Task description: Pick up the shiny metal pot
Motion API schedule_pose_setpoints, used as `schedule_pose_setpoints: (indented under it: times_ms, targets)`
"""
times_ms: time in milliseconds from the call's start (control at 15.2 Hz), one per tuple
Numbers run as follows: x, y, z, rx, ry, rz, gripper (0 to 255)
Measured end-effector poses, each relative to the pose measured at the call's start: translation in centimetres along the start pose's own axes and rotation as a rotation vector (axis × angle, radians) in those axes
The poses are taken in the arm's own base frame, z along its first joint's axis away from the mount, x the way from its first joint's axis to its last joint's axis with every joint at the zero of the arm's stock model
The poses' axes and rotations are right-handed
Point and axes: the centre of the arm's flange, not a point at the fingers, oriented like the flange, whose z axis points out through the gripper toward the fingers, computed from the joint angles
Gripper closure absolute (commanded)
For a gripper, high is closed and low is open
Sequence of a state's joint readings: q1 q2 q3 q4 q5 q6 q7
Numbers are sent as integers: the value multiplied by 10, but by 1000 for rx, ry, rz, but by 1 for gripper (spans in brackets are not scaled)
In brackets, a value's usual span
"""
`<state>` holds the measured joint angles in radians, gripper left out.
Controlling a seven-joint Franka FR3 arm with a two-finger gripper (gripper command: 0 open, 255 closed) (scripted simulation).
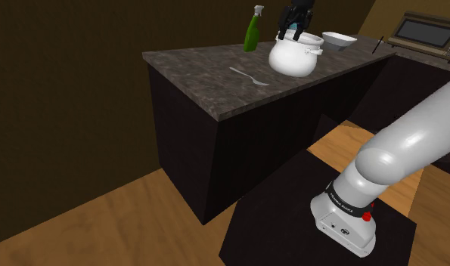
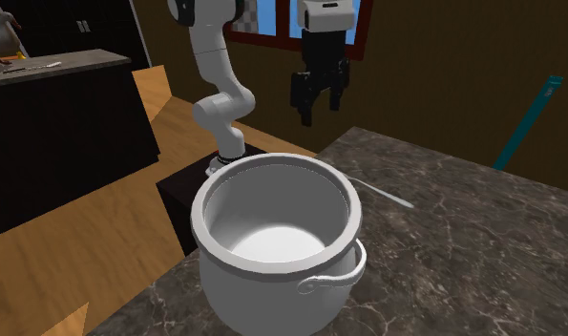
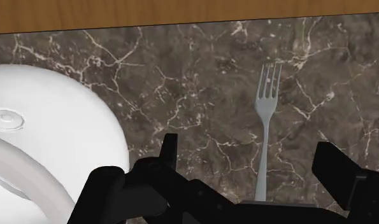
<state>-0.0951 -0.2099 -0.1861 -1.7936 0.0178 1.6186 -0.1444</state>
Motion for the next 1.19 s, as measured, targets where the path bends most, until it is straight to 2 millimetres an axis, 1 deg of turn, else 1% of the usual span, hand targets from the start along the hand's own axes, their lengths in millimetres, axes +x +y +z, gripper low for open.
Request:
schedule_pose_setpoints:
  times_ms: [132, 264, 396, 528, 594, 660, 792, 924, 1188]
  targets:
    - [19, 21, -3, -4, -6, 6, 0]
    - [38, 41, 0, -8, -12, 12, 0]
    - [55, 63, -2, -12, -18, 19, 0]
    - [74, 78, -1, -16, -24, 25, 0]
    - [82, 87, 0, -18, -27, 28, 0]
    - [90, 97, -5, -20, -30, 32, 0]
    - [107, 116, -4, -24, -35, 37, 0]
    - [112, 121, 4, -25, -37, 37, 0]
    - [113, 123, 24, -25, -38, 37, 0]
